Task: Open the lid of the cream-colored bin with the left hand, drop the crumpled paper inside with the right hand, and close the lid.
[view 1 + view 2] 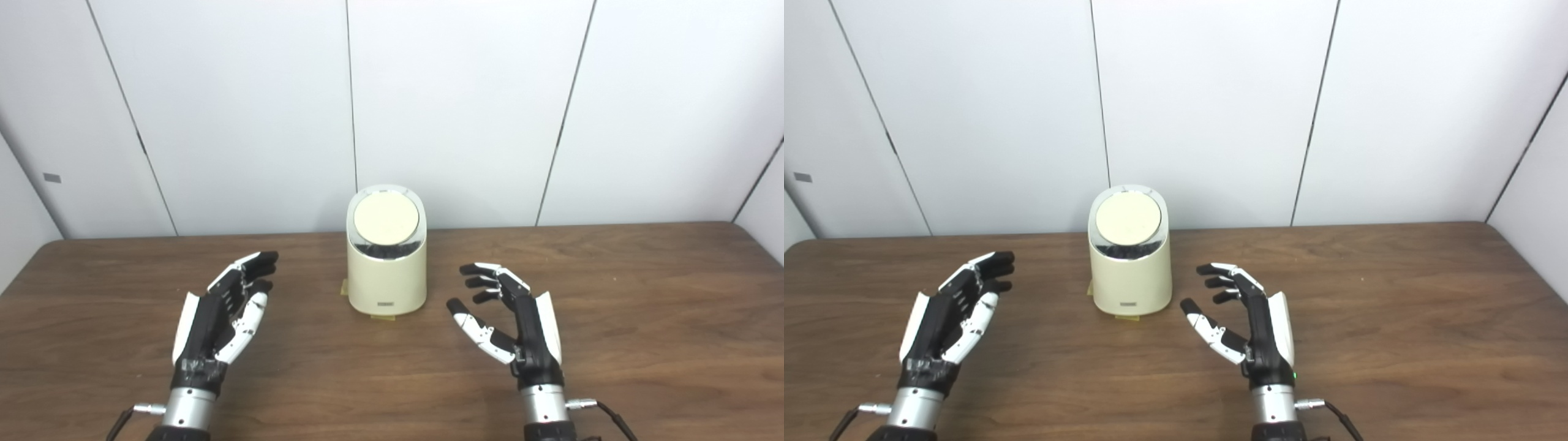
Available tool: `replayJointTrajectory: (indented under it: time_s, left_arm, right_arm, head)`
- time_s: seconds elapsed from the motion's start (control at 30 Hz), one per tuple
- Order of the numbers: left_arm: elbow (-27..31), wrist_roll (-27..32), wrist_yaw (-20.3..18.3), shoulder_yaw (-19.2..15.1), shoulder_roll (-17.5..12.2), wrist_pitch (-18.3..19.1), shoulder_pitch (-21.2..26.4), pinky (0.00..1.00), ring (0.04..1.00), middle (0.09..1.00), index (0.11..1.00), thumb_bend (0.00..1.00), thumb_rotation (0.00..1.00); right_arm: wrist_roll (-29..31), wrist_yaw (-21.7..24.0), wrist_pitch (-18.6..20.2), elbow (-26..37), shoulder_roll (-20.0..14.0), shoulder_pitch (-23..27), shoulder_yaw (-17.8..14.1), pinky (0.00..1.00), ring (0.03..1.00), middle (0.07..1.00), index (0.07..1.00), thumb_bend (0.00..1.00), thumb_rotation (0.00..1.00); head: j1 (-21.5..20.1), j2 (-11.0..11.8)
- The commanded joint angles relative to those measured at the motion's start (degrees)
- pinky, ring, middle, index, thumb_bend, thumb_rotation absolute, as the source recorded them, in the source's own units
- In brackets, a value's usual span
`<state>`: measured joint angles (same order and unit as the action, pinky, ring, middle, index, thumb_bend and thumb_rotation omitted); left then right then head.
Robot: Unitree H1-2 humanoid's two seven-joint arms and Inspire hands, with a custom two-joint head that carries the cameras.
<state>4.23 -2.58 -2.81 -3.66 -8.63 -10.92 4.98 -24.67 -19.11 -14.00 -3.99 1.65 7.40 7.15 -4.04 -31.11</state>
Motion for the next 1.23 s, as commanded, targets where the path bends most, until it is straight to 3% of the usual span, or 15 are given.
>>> replayJointTrajectory:
  time_s: [0.0,0.13,0.27,0.4,0.57,0.77,0.93,1.07,1.2]
  left_arm:
    - [0.4,0.4,0.9,-0.3,0.4,-2.9,0.8,0.74,0.799,0.808,0.786,0.21,0.44]
    - [0.0,0.2,1.3,-0.1,1.4,-3.1,-0.6,0.72,0.789,0.802,0.784,0.19,0.44]
    - [0.6,1.8,1.3,0.1,3.0,-1.2,-2.0,0.72,0.788,0.796,0.782,0.22,0.51]
    - [0.3,3.0,0.5,0.5,3.7,-2.4,-3.2,0.74,0.796,0.805,0.788,0.20,0.53]
    - [2.5,4.4,0.0,1.6,5.2,-0.4,-5.2,0.76,0.810,0.812,0.787,0.21,0.57]
    - [1.8,3.0,0.8,2.4,6.3,-1.6,-6.4,0.80,0.831,0.829,0.794,0.23,0.56]
    - [1.6,2.2,1.4,2.9,7.7,-2.7,-7.6,0.75,0.807,0.816,0.782,0.22,0.52]
    - [4.6,2.8,1.1,3.2,8.3,-1.8,-9.0,0.76,0.804,0.810,0.782,0.20,0.46]
    - [8.1,2.9,1.2,3.3,8.4,-0.8,-10.5,0.77,0.815,0.816,0.789,0.20,0.45]
  right_arm:
    - [-0.6,0.3,-0.8,-0.7,-2.0,-2.3,-0.8,0.52,0.648,0.696,0.659,0.31,0.36]
    - [-0.7,1.3,-0.1,0.9,-2.7,-3.4,-1.3,0.54,0.666,0.704,0.675,0.30,0.37]
    - [-1.7,1.9,0.1,2.0,-3.7,-4.2,-1.8,0.57,0.684,0.708,0.687,0.29,0.39]
    - [-2.3,2.2,0.7,3.3,-4.4,-5.0,-2.1,0.55,0.668,0.697,0.688,0.29,0.44]
    - [-2.9,1.6,0.6,4.7,-4.5,-5.8,-3.0,0.48,0.606,0.665,0.672,0.31,0.42]
    - [-3.1,2.8,1.9,7.0,-4.7,-7.2,-3.5,0.52,0.649,0.681,0.676,0.30,0.44]
    - [-2.6,2.8,0.9,7.5,-6.0,-8.0,-3.9,0.51,0.633,0.676,0.675,0.30,0.41]
    - [-2.7,4.4,1.8,9.9,-7.0,-9.3,-4.1,0.52,0.638,0.681,0.682,0.30,0.42]
    - [-1.7,5.6,1.6,11.6,-7.8,-10.6,-4.4,0.52,0.640,0.682,0.682,0.29,0.36]
  head:
    - [0.1,-0.3]
    - [0.4,-0.7]
    - [0.6,-1.0]
    - [0.7,-1.6]
    - [0.3,-1.8]
    - [-0.4,-1.9]
    - [0.2,-1.9]
    - [0.8,-2.2]
    - [2.0,-2.5]
